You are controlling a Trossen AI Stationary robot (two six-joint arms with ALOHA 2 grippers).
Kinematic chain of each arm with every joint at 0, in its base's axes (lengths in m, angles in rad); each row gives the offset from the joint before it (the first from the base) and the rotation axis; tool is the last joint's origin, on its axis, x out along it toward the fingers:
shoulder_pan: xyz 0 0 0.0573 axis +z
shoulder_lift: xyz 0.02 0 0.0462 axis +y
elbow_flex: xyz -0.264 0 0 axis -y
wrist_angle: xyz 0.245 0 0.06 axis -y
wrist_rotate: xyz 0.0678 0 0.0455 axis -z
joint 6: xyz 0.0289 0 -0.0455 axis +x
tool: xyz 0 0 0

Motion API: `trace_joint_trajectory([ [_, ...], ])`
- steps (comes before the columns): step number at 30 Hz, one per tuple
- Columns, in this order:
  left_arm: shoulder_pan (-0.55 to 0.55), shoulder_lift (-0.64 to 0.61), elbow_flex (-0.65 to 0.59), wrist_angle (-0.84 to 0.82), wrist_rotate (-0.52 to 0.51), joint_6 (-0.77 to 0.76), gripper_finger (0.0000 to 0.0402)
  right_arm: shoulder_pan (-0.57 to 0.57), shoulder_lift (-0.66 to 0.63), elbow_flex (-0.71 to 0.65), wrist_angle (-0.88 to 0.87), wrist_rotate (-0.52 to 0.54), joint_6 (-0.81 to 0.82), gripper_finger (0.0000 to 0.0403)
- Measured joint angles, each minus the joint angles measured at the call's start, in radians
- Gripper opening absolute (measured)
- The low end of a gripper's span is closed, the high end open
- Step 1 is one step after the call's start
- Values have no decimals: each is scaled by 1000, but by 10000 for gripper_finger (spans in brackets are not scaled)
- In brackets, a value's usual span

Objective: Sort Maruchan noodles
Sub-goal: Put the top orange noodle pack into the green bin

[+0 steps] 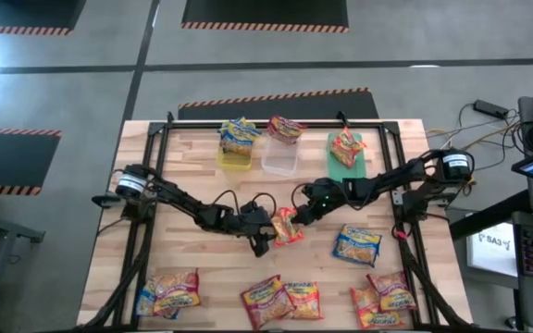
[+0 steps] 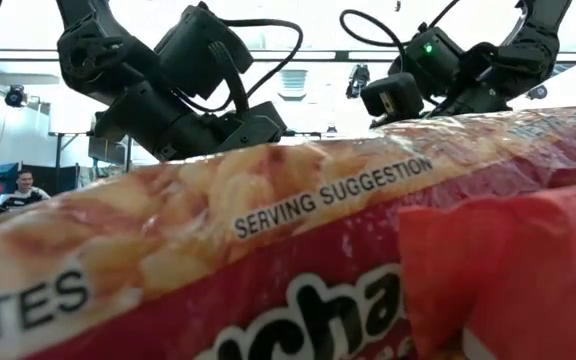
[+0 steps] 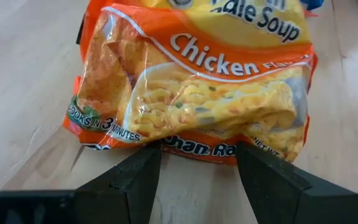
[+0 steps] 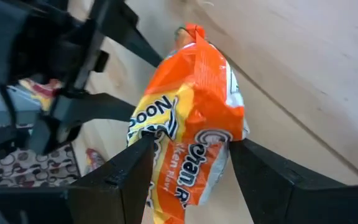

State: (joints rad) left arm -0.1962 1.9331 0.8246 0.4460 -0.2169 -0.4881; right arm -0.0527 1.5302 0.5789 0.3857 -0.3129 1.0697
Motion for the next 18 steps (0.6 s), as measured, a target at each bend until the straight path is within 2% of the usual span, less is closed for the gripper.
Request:
trace_joint_trajectory([
  [9,2,0,15,6,0,8,196,26,62,0,136,-6,-13,203],
  [18,2,0,15,8,-4,8,196,29,92,1,149,-9,-22,203],
])
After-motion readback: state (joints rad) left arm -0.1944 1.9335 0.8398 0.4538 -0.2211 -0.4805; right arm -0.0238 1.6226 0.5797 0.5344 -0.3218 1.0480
